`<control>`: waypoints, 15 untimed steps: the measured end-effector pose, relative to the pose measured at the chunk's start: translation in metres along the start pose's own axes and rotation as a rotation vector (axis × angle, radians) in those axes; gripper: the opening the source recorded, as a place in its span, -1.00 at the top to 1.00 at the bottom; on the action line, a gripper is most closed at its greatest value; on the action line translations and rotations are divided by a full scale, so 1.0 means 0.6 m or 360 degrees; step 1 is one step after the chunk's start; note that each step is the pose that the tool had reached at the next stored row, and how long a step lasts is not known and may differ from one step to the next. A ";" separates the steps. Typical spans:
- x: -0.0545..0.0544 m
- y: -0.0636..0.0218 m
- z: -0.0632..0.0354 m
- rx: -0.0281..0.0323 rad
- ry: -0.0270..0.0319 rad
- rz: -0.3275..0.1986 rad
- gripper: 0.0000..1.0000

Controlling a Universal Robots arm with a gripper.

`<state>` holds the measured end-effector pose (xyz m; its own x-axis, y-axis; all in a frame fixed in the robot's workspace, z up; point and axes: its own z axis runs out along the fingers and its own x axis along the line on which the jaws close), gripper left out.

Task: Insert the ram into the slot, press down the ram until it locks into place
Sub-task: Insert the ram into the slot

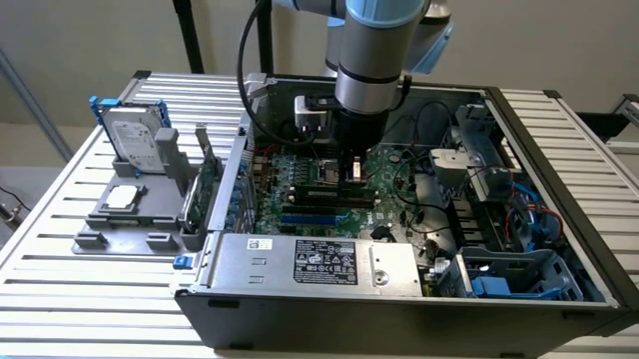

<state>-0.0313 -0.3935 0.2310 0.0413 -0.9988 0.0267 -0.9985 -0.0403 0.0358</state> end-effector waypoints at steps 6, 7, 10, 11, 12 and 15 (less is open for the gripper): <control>0.000 0.000 0.003 0.00006 0.00002 0.0003 0.73; 0.000 0.000 0.003 0.00013 0.00002 0.0003 0.73; 0.000 0.000 0.003 0.00031 0.00001 0.0003 0.73; 0.000 0.000 0.004 0.00037 0.00002 0.0003 0.73; 0.000 0.000 0.004 0.00046 0.00003 0.0003 0.73; 0.000 0.001 0.004 0.00087 0.00004 0.0004 0.73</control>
<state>-0.0317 -0.3935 0.2285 0.0389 -0.9989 0.0270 -0.9988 -0.0381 0.0302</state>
